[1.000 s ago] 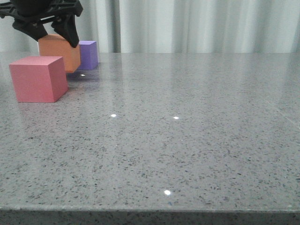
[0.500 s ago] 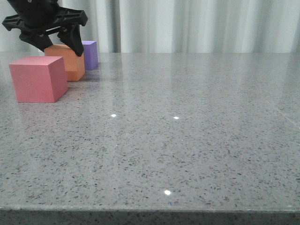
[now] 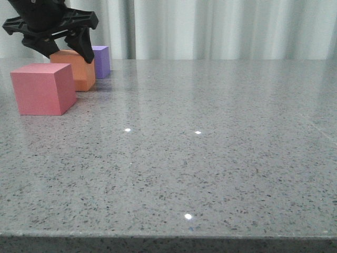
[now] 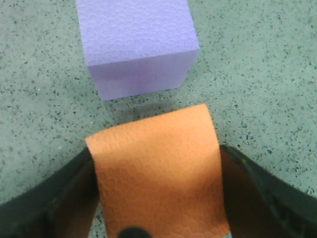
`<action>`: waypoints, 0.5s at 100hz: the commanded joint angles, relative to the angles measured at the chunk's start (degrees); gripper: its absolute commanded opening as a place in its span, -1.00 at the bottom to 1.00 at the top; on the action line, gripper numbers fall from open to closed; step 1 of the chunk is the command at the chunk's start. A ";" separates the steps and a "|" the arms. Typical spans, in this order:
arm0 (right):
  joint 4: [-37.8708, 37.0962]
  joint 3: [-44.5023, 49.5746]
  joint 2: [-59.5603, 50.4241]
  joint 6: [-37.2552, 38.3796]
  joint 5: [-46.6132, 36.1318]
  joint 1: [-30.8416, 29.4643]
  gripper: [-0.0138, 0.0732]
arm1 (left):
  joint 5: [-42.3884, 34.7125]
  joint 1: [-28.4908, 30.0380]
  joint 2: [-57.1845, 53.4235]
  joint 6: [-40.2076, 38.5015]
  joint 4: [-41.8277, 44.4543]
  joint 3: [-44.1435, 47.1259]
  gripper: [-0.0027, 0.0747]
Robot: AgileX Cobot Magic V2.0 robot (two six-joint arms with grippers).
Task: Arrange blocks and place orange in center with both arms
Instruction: 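Lower the orange cube between the pink and purple cubes, then open the left gripper and raise it away from the cubes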
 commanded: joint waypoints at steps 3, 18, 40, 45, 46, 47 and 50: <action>-0.89 -1.49 0.21 -0.40 -4.90 -0.46 -0.84 | -1.85 -0.15 -2.52 -0.10 -0.78 -1.61 0.09; -0.89 -1.49 0.21 -0.40 -4.90 -0.46 -0.84 | -1.85 -0.15 -2.52 -0.10 -0.88 -1.61 0.59; -0.89 -1.49 0.21 -0.40 -4.90 -0.46 -0.84 | -2.68 -0.15 -3.52 -0.10 -1.39 -1.72 0.80; -0.89 -1.49 0.21 -0.40 -4.90 -0.46 -0.84 | -2.97 -0.15 -4.35 -0.10 -1.39 -1.72 0.80; -0.89 -1.49 0.21 -0.40 -4.90 -0.46 -0.84 | -2.97 -0.15 -4.70 -0.10 -1.39 -1.72 0.80; -0.89 -1.49 0.21 -0.40 -4.90 -0.46 -0.84 | -2.97 -0.15 -4.86 -0.10 -1.39 -1.72 0.80; -0.89 -1.49 0.21 -0.40 -4.90 -0.46 -0.84 | -3.05 -0.15 -5.52 -0.10 -1.39 -1.72 0.80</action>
